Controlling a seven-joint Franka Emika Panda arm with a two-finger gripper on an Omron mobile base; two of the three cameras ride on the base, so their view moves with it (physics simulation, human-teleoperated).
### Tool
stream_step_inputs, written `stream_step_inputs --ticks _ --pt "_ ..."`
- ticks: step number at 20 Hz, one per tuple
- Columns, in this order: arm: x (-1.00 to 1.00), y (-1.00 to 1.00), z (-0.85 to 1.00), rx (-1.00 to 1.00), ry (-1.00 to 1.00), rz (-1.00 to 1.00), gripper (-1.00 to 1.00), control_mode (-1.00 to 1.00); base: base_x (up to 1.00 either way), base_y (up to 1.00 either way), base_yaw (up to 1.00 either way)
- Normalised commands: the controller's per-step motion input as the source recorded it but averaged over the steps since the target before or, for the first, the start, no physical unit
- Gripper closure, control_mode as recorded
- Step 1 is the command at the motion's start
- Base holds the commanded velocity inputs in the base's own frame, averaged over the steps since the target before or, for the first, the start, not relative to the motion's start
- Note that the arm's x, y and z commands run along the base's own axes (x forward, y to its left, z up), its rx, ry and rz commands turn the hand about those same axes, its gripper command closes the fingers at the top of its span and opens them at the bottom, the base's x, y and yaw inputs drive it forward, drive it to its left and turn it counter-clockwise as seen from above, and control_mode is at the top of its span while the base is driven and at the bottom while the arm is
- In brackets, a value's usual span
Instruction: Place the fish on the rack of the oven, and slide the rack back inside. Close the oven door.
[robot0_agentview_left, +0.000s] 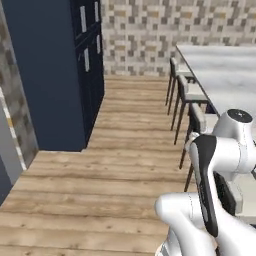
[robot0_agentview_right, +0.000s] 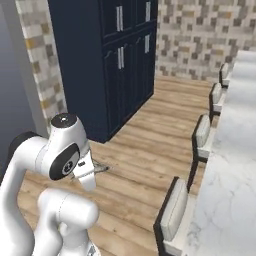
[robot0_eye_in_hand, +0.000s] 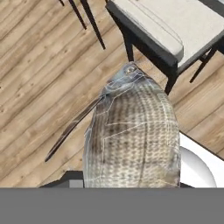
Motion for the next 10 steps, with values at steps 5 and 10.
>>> stream_step_inputs --ticks 5,10 --pt "0.00 0.00 0.00 0.00 0.00 0.00 1.00 1.00 0.59 0.20 0.51" --pt "0.00 0.00 0.00 0.00 0.00 0.00 1.00 1.00 0.55 0.11 0.56"
